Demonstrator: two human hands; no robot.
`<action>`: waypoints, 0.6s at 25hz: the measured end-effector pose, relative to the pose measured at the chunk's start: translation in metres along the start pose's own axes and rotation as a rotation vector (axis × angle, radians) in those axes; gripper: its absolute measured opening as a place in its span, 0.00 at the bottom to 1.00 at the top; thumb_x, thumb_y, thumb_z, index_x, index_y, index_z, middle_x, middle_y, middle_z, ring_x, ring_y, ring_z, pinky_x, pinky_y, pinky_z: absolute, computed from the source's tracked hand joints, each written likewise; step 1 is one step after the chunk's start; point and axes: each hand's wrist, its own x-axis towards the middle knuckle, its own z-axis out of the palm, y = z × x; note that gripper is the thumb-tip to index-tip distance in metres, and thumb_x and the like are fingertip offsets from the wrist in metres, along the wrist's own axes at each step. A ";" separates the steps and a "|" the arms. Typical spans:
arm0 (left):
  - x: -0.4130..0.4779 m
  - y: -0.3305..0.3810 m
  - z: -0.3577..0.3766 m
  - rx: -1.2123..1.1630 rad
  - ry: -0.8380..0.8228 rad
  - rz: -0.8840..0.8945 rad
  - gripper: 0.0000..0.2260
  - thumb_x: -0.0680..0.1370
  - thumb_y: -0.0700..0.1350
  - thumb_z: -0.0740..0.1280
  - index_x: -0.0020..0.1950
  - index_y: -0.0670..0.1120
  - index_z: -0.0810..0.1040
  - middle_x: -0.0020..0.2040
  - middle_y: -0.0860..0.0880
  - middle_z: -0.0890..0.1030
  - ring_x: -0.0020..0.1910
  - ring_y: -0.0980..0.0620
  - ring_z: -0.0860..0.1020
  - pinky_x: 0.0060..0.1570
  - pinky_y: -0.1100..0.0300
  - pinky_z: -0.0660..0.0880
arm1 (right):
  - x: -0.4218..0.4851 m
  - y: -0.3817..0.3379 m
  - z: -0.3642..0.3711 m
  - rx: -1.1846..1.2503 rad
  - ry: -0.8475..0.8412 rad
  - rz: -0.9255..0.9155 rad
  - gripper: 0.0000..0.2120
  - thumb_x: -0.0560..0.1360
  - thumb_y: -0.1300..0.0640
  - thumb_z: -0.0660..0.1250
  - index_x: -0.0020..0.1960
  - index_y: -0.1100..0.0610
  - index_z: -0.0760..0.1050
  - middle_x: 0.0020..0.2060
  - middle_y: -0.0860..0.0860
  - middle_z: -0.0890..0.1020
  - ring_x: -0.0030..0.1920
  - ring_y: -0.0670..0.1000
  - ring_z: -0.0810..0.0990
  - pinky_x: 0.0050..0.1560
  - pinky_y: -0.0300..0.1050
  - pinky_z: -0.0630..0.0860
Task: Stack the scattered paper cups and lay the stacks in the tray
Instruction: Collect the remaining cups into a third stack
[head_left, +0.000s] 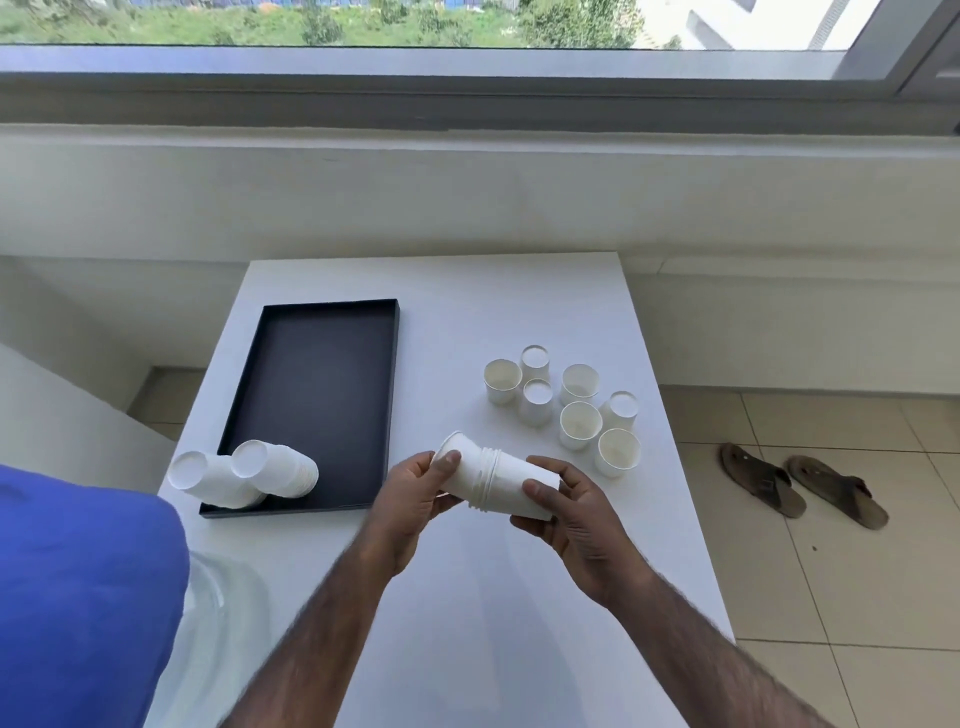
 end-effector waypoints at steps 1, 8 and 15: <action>-0.006 -0.003 0.008 0.048 0.000 0.020 0.18 0.84 0.54 0.65 0.65 0.43 0.79 0.64 0.41 0.82 0.63 0.44 0.82 0.66 0.48 0.79 | -0.001 0.001 0.003 -0.004 -0.003 -0.007 0.17 0.77 0.63 0.72 0.65 0.59 0.77 0.57 0.57 0.82 0.53 0.55 0.84 0.61 0.57 0.81; -0.017 -0.018 0.020 0.215 -0.126 0.007 0.33 0.77 0.64 0.71 0.80 0.64 0.62 0.73 0.56 0.72 0.67 0.50 0.78 0.64 0.48 0.79 | 0.000 0.013 0.004 -0.237 -0.122 0.049 0.19 0.77 0.56 0.75 0.67 0.53 0.77 0.63 0.61 0.80 0.60 0.58 0.83 0.58 0.55 0.82; -0.015 -0.021 0.005 -0.162 0.022 -0.196 0.26 0.71 0.57 0.74 0.65 0.47 0.79 0.58 0.44 0.81 0.53 0.45 0.81 0.43 0.53 0.81 | 0.047 0.009 -0.044 -0.330 0.515 -0.200 0.10 0.77 0.52 0.73 0.56 0.53 0.78 0.55 0.59 0.83 0.48 0.54 0.82 0.50 0.52 0.77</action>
